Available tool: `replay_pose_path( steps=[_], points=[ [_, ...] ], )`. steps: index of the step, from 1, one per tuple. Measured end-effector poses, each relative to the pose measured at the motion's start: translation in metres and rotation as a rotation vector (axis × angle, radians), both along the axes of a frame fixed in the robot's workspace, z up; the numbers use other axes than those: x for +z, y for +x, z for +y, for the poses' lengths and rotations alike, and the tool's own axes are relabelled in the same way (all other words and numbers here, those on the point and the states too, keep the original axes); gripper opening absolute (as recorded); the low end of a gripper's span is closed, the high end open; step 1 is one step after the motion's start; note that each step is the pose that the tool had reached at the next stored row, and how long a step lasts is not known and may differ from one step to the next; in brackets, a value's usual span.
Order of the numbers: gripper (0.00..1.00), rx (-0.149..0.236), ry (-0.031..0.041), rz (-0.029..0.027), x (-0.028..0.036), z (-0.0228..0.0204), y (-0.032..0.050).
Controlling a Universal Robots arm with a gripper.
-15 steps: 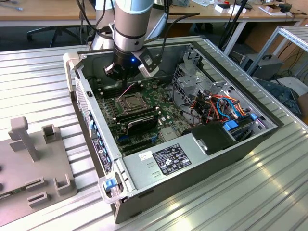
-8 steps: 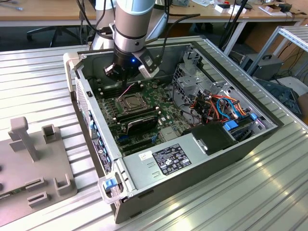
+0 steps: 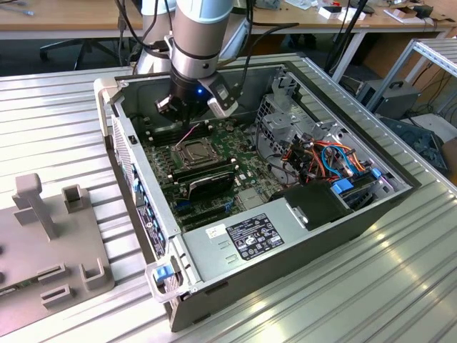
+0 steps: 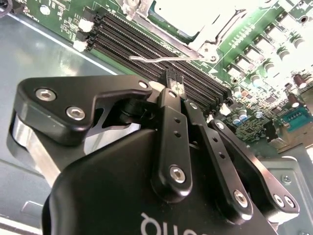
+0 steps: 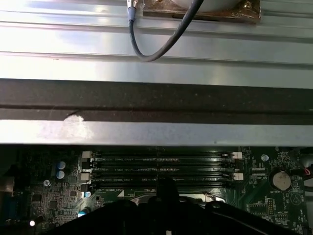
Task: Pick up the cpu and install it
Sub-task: 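Install the first cpu locking lever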
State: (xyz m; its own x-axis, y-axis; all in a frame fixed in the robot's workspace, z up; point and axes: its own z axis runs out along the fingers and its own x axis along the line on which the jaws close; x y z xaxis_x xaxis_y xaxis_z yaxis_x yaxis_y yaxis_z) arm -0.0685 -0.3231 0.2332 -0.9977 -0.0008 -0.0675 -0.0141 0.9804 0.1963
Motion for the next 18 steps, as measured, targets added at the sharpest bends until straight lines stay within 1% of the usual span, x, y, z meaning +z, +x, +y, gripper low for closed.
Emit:
replay_pose_path(
  steps=[4, 7, 12, 18],
  points=[
    [0.11, 0.0, 0.0002, 0.0025, -0.0004, -0.0016, 0.0027],
    [0.11, -0.001, 0.0001, 0.0036, -0.0036, -0.003, 0.0049],
    [0.11, -0.001, 0.0001, 0.0038, -0.0067, -0.0038, 0.0094],
    [0.11, -0.001, 0.0005, 0.0035, -0.0076, -0.0037, 0.0099]
  ],
)
